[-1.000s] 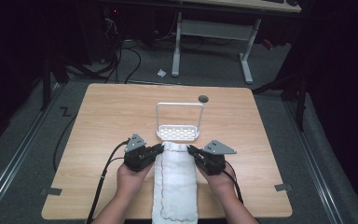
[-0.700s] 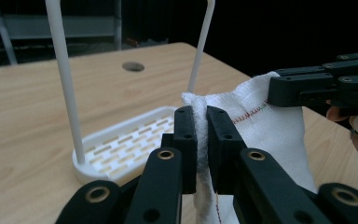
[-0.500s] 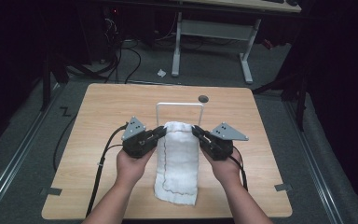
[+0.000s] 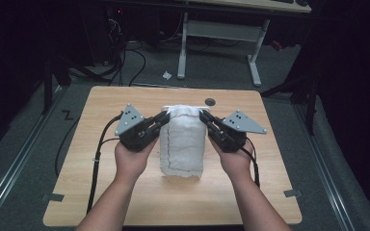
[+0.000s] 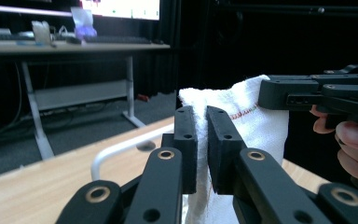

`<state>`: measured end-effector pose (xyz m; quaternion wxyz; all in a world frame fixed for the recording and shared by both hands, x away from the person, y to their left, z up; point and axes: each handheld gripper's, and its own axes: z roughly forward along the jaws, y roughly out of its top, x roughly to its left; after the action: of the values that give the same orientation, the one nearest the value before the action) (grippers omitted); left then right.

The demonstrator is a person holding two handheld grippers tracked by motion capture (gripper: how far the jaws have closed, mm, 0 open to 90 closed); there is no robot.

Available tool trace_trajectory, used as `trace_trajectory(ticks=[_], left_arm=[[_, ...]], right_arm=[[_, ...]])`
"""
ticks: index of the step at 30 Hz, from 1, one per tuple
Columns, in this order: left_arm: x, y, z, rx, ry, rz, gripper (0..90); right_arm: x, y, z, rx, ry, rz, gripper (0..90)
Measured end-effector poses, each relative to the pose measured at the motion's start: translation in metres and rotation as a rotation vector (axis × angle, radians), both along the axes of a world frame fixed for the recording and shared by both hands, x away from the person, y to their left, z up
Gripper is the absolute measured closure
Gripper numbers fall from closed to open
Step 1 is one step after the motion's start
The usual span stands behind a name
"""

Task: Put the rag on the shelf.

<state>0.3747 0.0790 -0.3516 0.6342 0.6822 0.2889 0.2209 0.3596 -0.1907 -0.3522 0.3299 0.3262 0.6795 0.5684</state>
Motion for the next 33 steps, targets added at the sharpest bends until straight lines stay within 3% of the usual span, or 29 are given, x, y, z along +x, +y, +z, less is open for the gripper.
trace_trajectory(ticks=[8,12,15,22,25,28,33], left_arm=[[0.006,-0.003,0.036,0.025,-0.08,0.007,83.4],[0.011,-0.007,0.043,0.041,-0.089,0.008,83.5],[0.019,-0.011,0.045,0.057,-0.103,0.009,83.5],[0.039,-0.019,0.043,0.072,-0.08,0.017,83.5],[0.049,-0.021,0.044,0.089,-0.1,0.03,83.5],[0.059,-0.021,0.046,0.09,-0.079,0.026,83.5],[0.075,-0.019,0.054,0.085,-0.089,0.039,83.4]], right_arm=[[0.003,-0.006,0.034,0.028,-0.053,-0.009,86.3],[0.005,-0.009,0.041,0.027,-0.063,-0.019,86.3],[0.013,-0.014,0.046,0.039,-0.062,-0.035,86.3],[0.029,-0.021,0.047,0.045,-0.049,-0.061,86.3],[0.04,-0.022,0.046,0.042,-0.044,-0.069,86.3],[0.051,-0.021,0.046,0.043,-0.036,-0.075,86.3],[0.07,-0.021,0.049,0.081,-0.026,-0.068,86.3]])
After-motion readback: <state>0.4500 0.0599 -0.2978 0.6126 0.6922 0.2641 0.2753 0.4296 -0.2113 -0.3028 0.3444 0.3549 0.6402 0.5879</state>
